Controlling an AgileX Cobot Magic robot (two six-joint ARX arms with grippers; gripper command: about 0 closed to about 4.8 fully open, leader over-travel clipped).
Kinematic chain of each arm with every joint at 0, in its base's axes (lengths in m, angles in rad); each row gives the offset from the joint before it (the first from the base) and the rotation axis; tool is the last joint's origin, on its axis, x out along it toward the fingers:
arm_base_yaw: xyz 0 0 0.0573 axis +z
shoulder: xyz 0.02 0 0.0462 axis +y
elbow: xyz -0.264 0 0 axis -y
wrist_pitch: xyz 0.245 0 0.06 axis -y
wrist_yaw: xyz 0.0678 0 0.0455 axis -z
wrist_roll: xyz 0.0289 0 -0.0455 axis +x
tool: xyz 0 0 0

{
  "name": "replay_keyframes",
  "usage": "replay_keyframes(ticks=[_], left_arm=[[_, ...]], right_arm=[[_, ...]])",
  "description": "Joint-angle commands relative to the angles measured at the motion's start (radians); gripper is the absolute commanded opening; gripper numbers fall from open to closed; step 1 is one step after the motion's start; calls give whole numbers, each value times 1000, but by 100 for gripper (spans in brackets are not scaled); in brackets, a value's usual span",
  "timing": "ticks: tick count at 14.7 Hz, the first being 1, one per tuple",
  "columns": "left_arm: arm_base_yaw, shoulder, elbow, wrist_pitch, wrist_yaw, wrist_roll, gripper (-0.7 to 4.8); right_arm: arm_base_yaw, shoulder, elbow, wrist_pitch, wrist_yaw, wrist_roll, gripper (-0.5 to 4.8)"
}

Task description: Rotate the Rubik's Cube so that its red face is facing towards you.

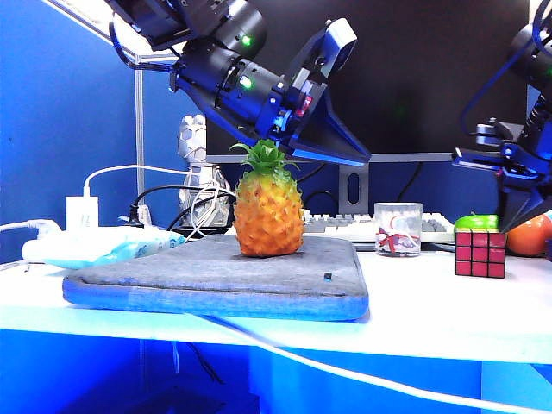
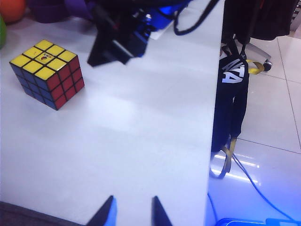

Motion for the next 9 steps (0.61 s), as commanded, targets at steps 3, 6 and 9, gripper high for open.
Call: replay_keyframes(ticks=[3, 6, 9], left_arm=[[-1, -2, 2, 9, 11, -3, 111], [-1, -2, 2, 9, 10, -3, 111], [-1, -2, 2, 13, 10, -3, 111]], right_arm=[[-2, 68, 4, -8, -14, -3, -6], [-4, 125, 4, 55, 15, -4, -6], [-18, 126, 6, 176, 76, -11, -6]])
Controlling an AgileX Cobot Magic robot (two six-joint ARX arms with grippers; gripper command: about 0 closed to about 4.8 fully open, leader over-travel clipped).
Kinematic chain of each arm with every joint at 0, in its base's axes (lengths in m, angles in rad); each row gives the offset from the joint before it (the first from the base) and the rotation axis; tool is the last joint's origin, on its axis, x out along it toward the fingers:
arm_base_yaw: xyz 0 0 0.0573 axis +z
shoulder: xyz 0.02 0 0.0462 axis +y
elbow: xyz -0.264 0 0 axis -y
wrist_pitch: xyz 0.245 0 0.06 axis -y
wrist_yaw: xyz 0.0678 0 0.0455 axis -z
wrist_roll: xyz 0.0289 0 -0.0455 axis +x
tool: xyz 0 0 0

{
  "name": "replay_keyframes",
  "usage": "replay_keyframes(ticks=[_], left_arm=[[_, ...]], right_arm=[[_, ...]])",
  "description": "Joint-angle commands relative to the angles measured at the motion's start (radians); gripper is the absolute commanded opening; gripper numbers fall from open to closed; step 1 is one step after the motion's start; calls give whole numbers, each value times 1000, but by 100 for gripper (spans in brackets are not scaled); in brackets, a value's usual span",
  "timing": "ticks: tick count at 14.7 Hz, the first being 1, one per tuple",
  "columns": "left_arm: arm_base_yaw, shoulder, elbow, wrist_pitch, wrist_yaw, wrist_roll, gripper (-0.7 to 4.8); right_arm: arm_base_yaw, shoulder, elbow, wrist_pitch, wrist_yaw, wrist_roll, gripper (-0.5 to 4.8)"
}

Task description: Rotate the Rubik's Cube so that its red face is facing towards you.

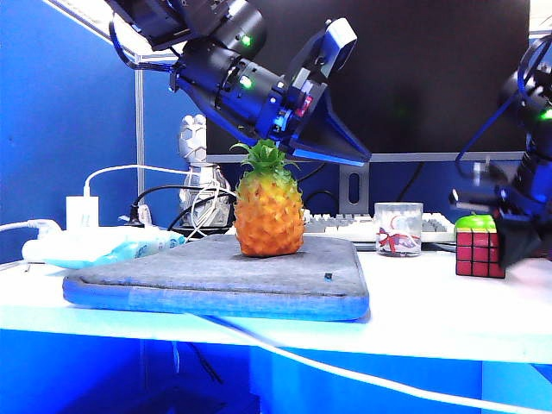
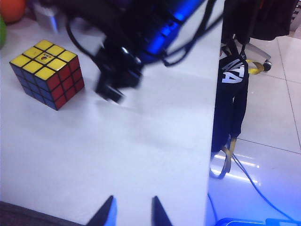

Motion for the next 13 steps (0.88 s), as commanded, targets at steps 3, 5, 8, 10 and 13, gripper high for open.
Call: replay_keyframes(ticks=[3, 5, 8, 10, 13], left_arm=[[-1, -2, 2, 13, 10, -3, 111], [-2, -2, 2, 12, 11, -7, 111], [-11, -3, 4, 5, 10, -79, 111], [-25, -14, 4, -24, 6, -112, 52], [-79, -70, 3, -133, -68, -111, 16]], right_arm=[[-41, -6, 6, 133, 59, -19, -6], [-34, -11, 7, 33, 26, -31, -6], [-19, -87, 3, -120, -4, -36, -6], [-20, -280, 3, -154, 15, -32, -6], [-19, -521, -11, -305, 39, 9, -6]])
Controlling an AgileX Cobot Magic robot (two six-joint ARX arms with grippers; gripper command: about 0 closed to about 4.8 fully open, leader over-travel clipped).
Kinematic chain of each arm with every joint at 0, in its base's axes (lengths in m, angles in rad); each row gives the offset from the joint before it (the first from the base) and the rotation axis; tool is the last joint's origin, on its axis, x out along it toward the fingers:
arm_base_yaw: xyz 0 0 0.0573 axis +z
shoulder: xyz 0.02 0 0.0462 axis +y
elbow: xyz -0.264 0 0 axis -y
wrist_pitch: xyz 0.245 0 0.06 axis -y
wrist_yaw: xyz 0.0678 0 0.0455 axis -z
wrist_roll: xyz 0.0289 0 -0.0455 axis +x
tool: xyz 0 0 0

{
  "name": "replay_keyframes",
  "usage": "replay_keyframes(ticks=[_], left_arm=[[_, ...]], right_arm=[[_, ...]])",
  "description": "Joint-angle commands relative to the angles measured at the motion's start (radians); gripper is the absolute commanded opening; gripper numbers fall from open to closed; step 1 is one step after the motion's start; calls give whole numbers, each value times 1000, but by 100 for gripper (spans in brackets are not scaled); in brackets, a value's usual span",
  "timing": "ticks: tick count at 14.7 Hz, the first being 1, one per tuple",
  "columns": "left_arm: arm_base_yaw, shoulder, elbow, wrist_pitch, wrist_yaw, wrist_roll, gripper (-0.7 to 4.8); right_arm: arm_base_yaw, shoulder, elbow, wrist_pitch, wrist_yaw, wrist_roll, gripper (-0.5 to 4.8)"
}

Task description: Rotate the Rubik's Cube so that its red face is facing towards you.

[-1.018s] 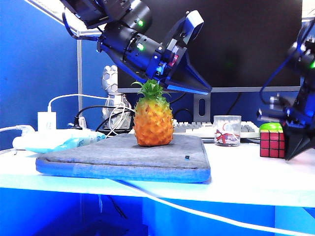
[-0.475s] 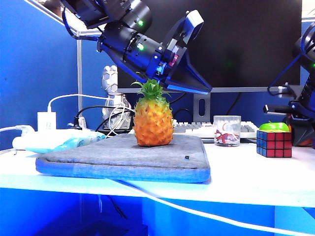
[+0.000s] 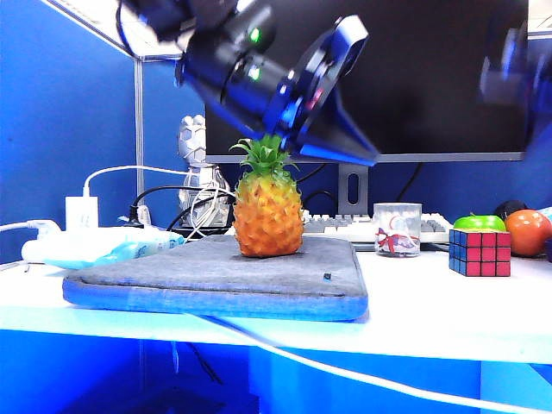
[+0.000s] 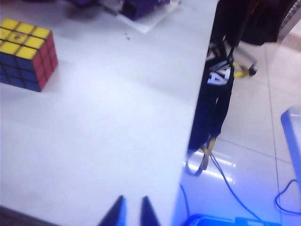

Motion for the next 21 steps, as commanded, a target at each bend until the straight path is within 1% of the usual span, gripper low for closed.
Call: replay_keyframes(ticks=[1, 2, 3, 4, 5, 6, 7, 8, 9, 10, 11, 12, 13, 14, 15, 16, 17, 18, 19, 20, 21], left_arm=[[-81, -96, 0, -153, -138, 27, 2], [-107, -124, -4, -174, -188, 26, -4], [-128, -160, -15, -178, -241, 6, -4], [-152, -214, -32, -178, -332, -56, -4], [-159, -260, -56, -177, -372, -90, -4], [-161, -367, -153, -133, -402, -134, -4], [-161, -427, -216, -104, -442, -157, -4], [-161, -534, -320, -64, -543, -183, -4], [-161, -611, -394, -32, -576, -209, -4], [-161, -672, -457, 0, -582, -244, -4], [-161, -760, -558, 63, -592, -270, -4], [-161, -822, -639, 120, -621, -289, -4], [-161, -863, -698, 161, -628, -296, -4], [-161, -911, -786, 238, -628, -313, -4], [-161, -957, -880, 353, -627, -317, -4], [-162, -972, -946, 469, -621, -317, -4], [-163, -972, -993, 558, -619, -317, -4], [-162, -968, -1053, 649, -619, -316, -4], [-163, -961, -1089, 700, -609, -316, -4], [-162, -956, -1115, 726, -597, -314, -4], [-159, -952, -1127, 722, -601, -301, -4]], right_arm=[[2, -200, -71, -157, 8, 45, -6], [2, -275, -119, -181, 10, 66, -6], [2, -337, -163, -195, 6, 90, -6], [2, -460, -246, -216, -1, 127, -6], [12, -555, -303, -227, -7, 145, -6], [50, -713, -372, -256, -6, 175, -6], [64, -784, -392, -273, -5, 178, -6], [85, -872, -415, -305, 0, 194, -6], [96, -927, -426, -340, 14, 200, -6], [98, -956, -432, -365, 26, 200, -6], [100, -990, -443, -382, 15, 200, -6], [100, -1006, -455, -380, -3, 200, -6], [100, -1013, -465, -372, -8, 202, -6], [100, -1012, -472, -354, -23, 245, -6], [101, -1012, -500, -262, -110, 284, -6], [114, -1013, -550, -164, -146, 291, -6], [130, -1012, -600, -92, -144, 320, -6], [164, -1013, -692, -2, -121, 357, -6], [200, -1013, -762, 55, -95, 356, -6], [236, -1012, -822, 114, -71, 356, -6], [301, -1013, -908, 203, -8, 356, -6]])
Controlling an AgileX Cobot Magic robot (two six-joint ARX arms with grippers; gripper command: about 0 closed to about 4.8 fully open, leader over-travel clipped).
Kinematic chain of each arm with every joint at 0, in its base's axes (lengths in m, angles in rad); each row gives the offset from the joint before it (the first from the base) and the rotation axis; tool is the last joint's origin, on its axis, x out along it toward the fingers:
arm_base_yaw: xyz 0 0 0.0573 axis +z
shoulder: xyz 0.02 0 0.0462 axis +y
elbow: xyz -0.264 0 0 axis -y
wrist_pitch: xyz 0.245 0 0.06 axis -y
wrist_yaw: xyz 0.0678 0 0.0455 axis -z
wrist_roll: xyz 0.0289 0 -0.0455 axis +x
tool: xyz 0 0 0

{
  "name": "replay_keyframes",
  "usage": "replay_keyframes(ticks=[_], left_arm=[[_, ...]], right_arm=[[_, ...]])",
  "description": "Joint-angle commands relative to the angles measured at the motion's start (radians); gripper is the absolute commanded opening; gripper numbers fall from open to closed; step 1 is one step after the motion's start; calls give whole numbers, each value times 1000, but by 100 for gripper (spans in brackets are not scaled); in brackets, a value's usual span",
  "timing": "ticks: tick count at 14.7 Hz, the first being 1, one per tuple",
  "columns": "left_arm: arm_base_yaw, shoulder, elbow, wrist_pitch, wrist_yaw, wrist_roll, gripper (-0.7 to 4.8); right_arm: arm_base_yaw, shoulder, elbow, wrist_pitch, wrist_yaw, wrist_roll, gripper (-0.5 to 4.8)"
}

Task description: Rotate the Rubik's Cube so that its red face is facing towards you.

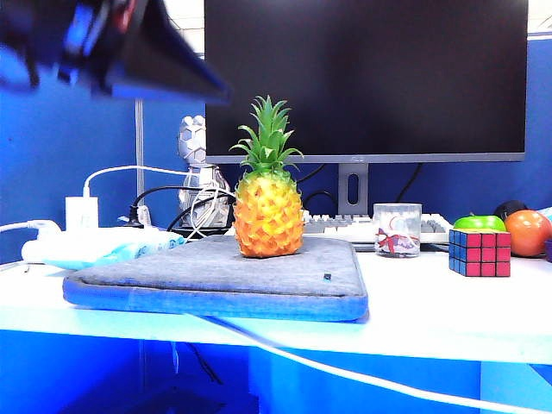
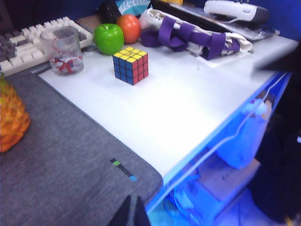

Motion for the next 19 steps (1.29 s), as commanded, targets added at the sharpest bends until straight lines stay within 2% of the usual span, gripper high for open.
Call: replay_keyframes(ticks=[1, 3, 4, 7, 11, 16, 19], left_arm=[[2, 12, -27, 37, 18, 25, -4], [2, 19, -34, 26, 18, 53, -4], [2, 21, -41, 27, 19, 66, -4], [8, 46, -52, 55, 22, 134, -4], [14, 69, -50, 90, 67, 135, 4], [14, 67, -43, 150, -45, 136, 4], [14, 68, -43, 149, -46, 136, 4]], right_arm=[[133, -1, -153, 199, 146, -4, -6], [228, -1, -213, 270, 245, -49, -6], [256, -1, -216, 287, 266, -148, -6], [255, -1, -218, 304, 402, -277, -6], [255, -1, -253, 340, 420, -311, -6], [255, -1, -253, 377, 415, -311, -6], [255, -1, -253, 375, 413, -311, -6]])
